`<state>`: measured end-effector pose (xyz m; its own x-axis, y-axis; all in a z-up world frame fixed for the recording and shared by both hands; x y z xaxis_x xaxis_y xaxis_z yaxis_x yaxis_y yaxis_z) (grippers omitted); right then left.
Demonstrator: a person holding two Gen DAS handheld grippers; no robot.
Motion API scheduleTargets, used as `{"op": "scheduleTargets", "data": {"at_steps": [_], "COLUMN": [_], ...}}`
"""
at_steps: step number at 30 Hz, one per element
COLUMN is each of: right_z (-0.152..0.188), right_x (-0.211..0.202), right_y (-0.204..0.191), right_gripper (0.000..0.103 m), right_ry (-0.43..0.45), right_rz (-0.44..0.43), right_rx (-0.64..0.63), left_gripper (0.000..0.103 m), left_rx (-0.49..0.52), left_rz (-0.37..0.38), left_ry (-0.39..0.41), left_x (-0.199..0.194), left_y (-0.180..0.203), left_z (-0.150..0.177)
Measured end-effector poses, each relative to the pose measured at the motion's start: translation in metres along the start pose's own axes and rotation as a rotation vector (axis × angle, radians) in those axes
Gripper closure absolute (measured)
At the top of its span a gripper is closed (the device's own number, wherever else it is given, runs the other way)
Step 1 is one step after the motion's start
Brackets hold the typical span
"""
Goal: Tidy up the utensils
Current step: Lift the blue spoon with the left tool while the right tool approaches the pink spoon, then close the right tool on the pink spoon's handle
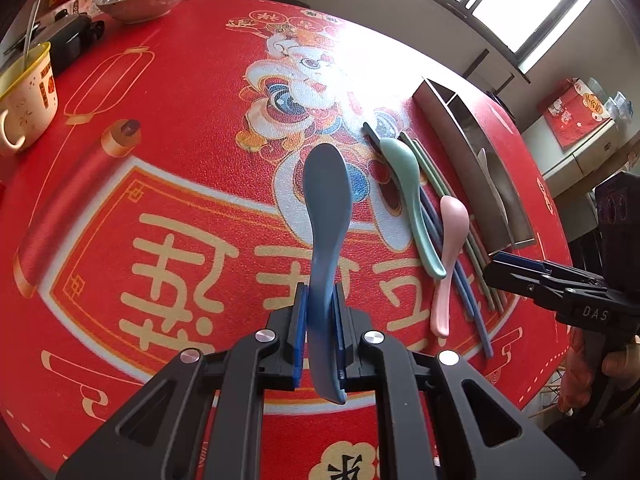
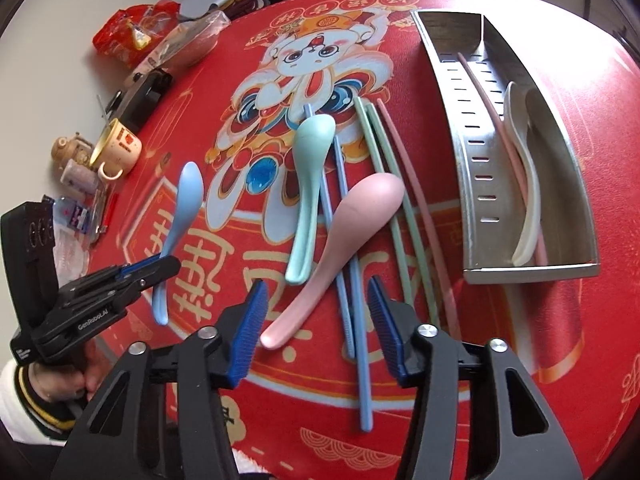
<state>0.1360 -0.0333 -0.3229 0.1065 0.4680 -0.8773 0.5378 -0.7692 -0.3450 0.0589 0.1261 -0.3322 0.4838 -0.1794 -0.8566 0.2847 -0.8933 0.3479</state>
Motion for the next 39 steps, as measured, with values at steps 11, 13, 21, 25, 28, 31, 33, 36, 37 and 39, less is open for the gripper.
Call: {"op": "scheduleTargets", "data": {"at_steps": [11,13,21,25,28,31,33,36,37,39], "right_z": [0.002,0.000,-0.005,-0.011,-0.013,-0.017,-0.020,-0.021,-0.022,-0.022], "right_x": [0.027,0.028,0.036,0.039,0.039,0.032,0.030,0.031,0.032,0.034], "right_y": [-0.008,-0.005,0.008,0.007,0.006,0.004,0.001,-0.003,-0.004,-0.007], "right_gripper": [0.078,0.078,0.078,0.078,0.086,0.096,0.097,0.097,0.097,0.097], "right_ry": [-0.058,-0.056,-0.062,-0.049,-0.043,-0.016,-0.006,-0.013,-0.018,-0.032], "right_rz": [0.021,0.040,0.079,0.086,0.097,0.107,0.106,0.100,0.100,0.101], "right_rx": [0.057,0.065,0.096,0.091,0.078,0.062,0.044,0.023,0.018,0.009], "left_gripper": [0.091,0.091,0.091,0.091,0.091,0.091,0.091,0.091,0.091,0.091], "left_rx": [0.023,0.022,0.031,0.025,0.027,0.030,0.027,0.024,0.022,0.016], "left_rz": [0.010,0.017,0.030,0.033,0.038,0.041,0.046,0.050,0.052,0.057], "left_ry": [-0.022,-0.022,-0.038,-0.047,-0.047,-0.046,-0.047,-0.045,-0.044,-0.042], "left_x": [0.004,0.005,0.011,0.012,0.012,0.013,0.013,0.013,0.013,0.013], "left_y": [-0.021,-0.022,-0.025,-0.030,-0.030,-0.031,-0.031,-0.032,-0.032,-0.033], "left_z": [0.000,-0.001,-0.005,-0.004,-0.004,-0.005,-0.005,-0.005,-0.005,-0.004]}}
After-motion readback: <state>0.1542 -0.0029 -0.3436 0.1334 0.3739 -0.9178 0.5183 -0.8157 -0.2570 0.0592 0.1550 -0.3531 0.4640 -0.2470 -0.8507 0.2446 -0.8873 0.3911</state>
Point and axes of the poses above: each gripper's, at about its wrist camera, not at the fingertips, and x roughly the way its jaws point, y to its right, z to its underside, the point moved 8 cm from there along x, roughly the way its jaws point, and after that the axes turned 4 degrees about -x, right-handed, at the moved point
